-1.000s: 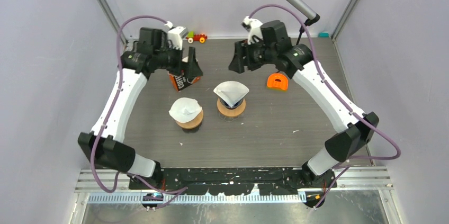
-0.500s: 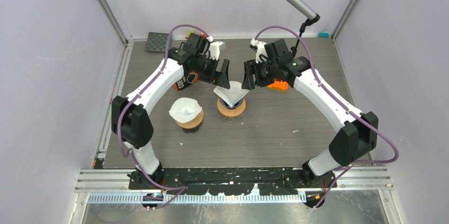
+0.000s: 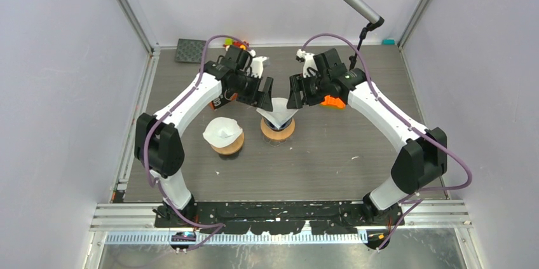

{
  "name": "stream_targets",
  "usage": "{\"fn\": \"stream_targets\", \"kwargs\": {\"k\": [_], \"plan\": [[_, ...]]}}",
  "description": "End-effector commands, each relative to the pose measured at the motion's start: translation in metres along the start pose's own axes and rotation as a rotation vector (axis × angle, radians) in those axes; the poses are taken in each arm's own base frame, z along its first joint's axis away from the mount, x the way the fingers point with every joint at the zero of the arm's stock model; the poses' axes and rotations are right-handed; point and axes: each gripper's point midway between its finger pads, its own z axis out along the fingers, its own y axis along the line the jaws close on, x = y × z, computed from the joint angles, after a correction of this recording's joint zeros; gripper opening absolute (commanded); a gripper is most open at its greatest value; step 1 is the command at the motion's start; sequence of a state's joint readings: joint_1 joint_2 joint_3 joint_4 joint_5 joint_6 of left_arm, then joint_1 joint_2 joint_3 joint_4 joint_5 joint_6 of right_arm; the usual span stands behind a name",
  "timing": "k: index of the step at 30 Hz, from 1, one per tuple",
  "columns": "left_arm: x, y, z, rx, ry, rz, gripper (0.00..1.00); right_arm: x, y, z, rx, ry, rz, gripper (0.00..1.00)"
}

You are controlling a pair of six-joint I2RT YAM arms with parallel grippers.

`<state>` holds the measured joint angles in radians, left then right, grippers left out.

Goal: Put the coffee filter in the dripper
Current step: Adjust the coffee filter in the coffee dripper.

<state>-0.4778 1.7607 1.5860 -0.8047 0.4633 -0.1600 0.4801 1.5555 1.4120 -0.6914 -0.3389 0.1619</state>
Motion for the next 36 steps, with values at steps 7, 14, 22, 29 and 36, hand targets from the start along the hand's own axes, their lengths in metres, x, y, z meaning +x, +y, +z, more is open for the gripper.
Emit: {"fn": "stream_targets", "kwargs": {"k": [7, 14, 22, 29, 36], "plan": [[0.011, -0.003, -0.010, -0.008, 0.004, 0.042, 0.77, 0.007, -0.002, 0.014, -0.017, 0.011, 0.006, 0.65], [0.016, 0.002, -0.007, -0.026, 0.018, 0.035, 0.76, 0.015, -0.005, 0.020, 0.002, 0.030, -0.003, 0.65], [0.017, 0.005, -0.004, -0.037, 0.023, 0.029, 0.76, 0.019, -0.012, 0.020, 0.033, 0.030, -0.020, 0.64], [0.021, 0.008, 0.000, -0.045, 0.037, 0.022, 0.77, 0.025, -0.015, 0.026, 0.042, 0.045, -0.022, 0.63], [0.029, 0.008, 0.007, -0.043, 0.060, 0.024, 0.77, 0.030, -0.009, 0.032, 0.046, 0.058, -0.061, 0.63]]}}
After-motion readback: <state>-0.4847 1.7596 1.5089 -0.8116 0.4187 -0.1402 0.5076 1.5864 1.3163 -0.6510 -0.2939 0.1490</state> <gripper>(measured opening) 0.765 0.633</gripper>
